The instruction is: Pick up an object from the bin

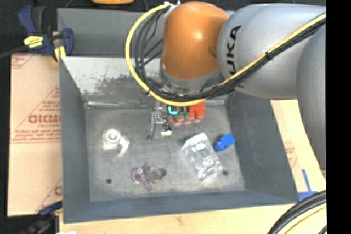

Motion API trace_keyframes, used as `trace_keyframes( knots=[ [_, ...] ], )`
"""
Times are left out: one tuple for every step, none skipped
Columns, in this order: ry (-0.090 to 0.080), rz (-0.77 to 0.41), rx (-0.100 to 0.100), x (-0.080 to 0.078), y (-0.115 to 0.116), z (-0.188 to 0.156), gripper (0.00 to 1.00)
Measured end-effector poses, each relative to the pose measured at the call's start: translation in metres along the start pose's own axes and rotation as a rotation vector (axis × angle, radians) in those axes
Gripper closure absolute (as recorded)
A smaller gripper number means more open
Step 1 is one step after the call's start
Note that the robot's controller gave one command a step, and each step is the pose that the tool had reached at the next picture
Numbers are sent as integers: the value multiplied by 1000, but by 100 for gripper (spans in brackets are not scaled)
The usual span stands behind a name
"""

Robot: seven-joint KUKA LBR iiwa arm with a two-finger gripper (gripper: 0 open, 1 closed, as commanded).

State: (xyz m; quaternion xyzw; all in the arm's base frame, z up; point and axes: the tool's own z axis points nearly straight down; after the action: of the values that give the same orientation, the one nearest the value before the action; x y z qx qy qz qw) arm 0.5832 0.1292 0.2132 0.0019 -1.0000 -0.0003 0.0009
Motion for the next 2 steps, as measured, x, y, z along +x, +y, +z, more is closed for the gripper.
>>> trace_keyframes(
  knots=[
    [-9, -278, 0, -39, 27, -23, 0],
    [3, -494, 1, 22, 3, 69, 0]
  ],
)
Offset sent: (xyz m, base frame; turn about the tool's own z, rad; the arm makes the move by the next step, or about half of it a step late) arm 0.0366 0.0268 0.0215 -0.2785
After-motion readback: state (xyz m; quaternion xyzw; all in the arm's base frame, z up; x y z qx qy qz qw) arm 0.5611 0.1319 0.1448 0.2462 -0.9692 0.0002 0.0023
